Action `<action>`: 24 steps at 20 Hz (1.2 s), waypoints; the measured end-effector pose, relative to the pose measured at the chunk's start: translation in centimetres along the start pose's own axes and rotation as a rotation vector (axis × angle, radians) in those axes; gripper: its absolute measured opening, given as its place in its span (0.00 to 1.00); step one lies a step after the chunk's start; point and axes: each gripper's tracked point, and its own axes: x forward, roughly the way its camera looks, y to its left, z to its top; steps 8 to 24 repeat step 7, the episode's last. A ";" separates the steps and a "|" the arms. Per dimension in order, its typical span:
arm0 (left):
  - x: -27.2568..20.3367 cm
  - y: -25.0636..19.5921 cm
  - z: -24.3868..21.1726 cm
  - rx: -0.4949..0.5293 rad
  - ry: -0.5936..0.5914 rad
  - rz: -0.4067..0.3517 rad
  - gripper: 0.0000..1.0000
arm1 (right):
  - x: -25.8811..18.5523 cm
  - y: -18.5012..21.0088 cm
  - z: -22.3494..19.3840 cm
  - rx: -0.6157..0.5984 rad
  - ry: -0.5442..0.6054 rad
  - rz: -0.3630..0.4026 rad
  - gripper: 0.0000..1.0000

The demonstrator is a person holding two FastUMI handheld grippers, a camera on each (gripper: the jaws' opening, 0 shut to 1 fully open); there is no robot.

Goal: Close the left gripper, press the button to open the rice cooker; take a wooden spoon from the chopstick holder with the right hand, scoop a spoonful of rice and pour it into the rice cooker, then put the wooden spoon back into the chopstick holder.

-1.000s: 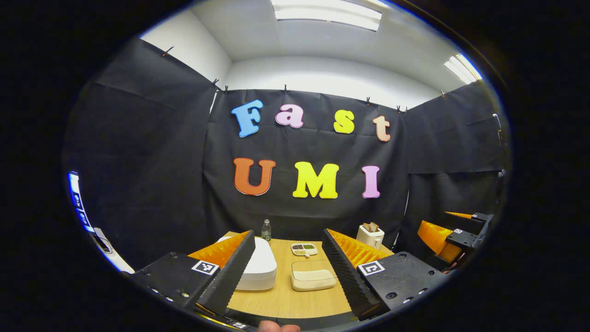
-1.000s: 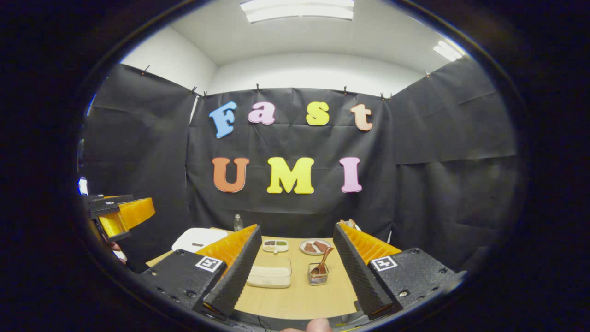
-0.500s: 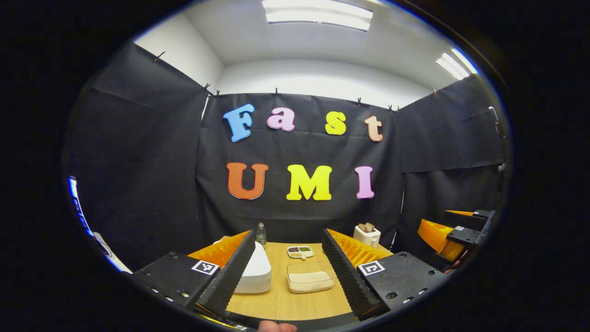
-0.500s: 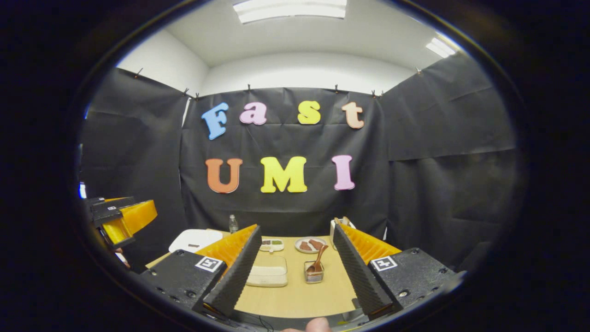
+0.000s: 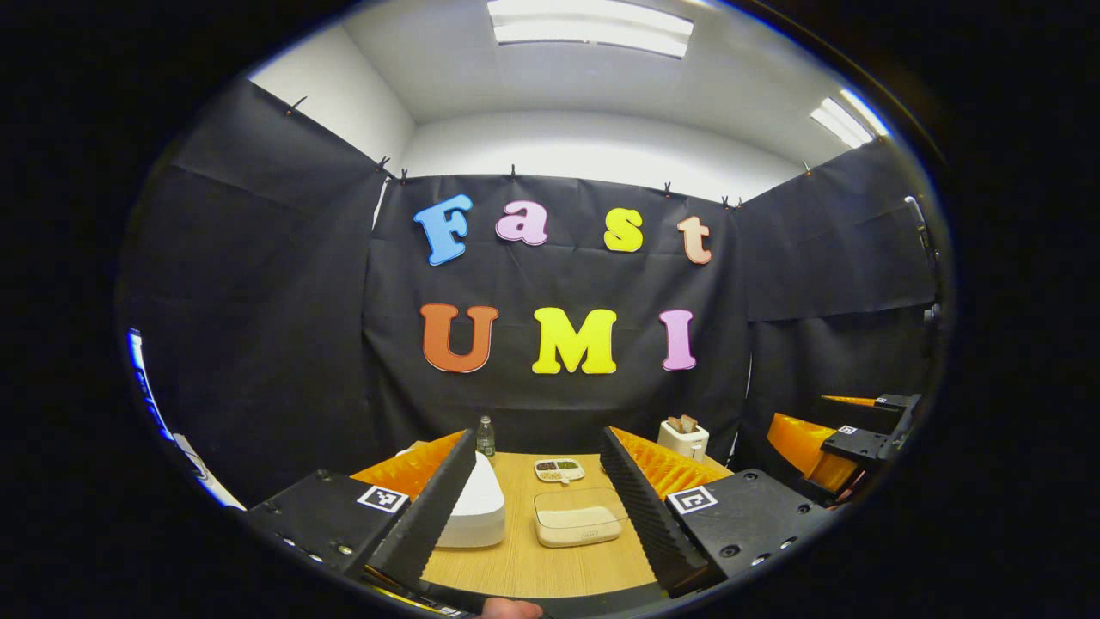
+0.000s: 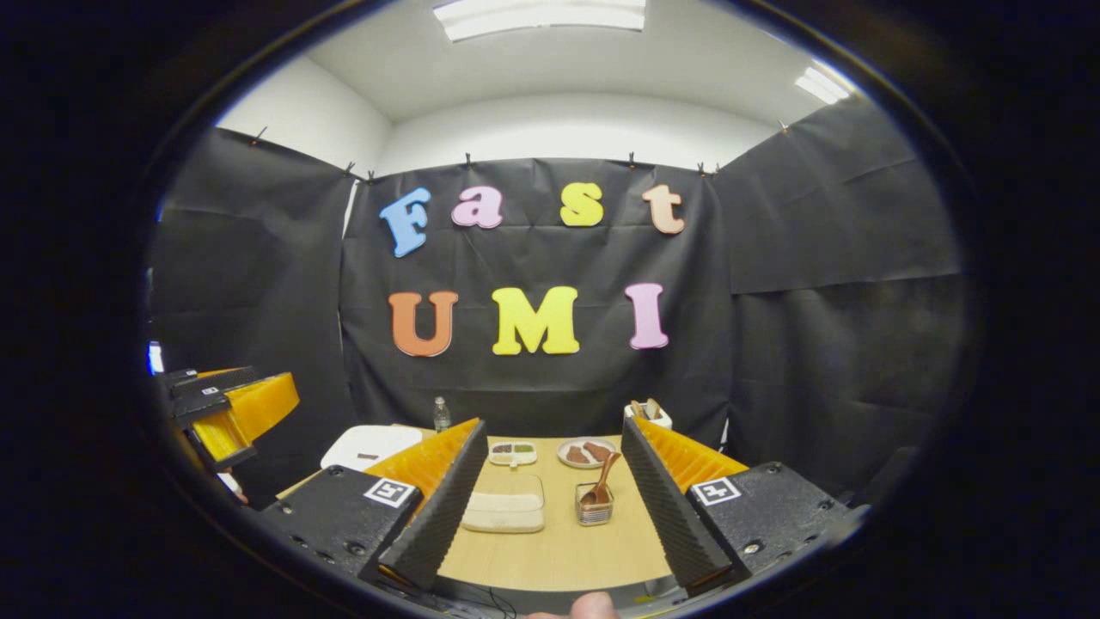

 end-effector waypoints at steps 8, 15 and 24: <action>-0.2 0.4 -0.1 0.005 0.001 0.015 0.94 | 0.1 0.3 0.0 -0.005 -0.002 0.010 1.00; -0.2 0.4 -0.1 0.005 0.001 0.015 0.94 | 0.1 0.3 0.0 -0.005 -0.002 0.010 1.00; -0.2 0.4 -0.1 0.005 0.001 0.015 0.94 | 0.1 0.3 0.0 -0.005 -0.002 0.010 1.00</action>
